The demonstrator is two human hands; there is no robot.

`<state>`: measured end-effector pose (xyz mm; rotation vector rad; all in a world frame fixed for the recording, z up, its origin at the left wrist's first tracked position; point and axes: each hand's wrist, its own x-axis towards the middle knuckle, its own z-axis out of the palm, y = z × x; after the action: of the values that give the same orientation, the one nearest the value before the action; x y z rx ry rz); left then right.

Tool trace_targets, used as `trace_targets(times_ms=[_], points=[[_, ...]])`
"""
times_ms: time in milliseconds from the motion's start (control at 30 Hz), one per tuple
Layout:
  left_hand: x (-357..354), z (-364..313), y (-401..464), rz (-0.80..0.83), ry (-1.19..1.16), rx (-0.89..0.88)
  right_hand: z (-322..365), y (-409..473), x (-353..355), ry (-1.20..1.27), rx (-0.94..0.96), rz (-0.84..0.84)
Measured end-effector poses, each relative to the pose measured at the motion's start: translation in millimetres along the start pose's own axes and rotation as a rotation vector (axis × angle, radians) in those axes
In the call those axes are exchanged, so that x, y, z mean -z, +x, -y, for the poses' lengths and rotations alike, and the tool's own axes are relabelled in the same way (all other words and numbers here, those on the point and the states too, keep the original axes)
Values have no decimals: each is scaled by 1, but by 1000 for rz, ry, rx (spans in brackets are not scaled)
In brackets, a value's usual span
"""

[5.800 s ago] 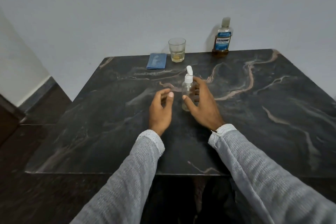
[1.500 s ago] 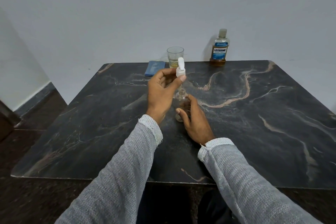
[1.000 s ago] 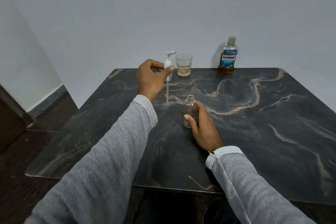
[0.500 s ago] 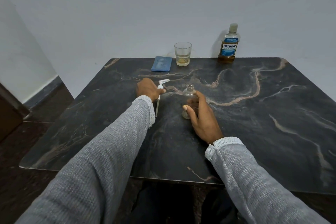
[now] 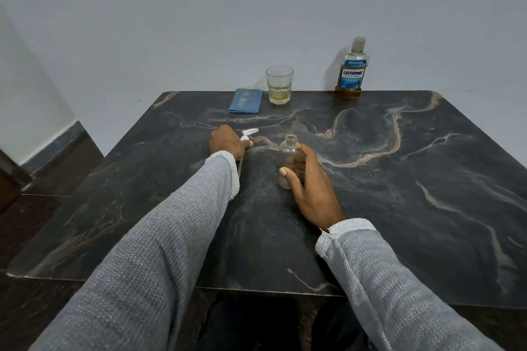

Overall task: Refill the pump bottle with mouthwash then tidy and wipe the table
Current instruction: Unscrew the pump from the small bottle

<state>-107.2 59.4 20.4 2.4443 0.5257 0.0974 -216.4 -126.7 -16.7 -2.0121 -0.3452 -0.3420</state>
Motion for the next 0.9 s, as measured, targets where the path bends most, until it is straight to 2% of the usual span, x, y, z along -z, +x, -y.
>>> trace_targets(times_ms=[367, 567, 767, 900], points=[[-1, 6, -1, -20, -41, -17, 0, 1, 1, -25, 2, -1], [3, 13, -11, 34, -120, -94, -1, 1, 1, -31, -19, 5], [7, 15, -25, 0, -202, -96, 2, -2, 2, 49, -82, -12], [12, 15, -33, -29, -208, -185, 3, -1, 5, 115, -109, -71]])
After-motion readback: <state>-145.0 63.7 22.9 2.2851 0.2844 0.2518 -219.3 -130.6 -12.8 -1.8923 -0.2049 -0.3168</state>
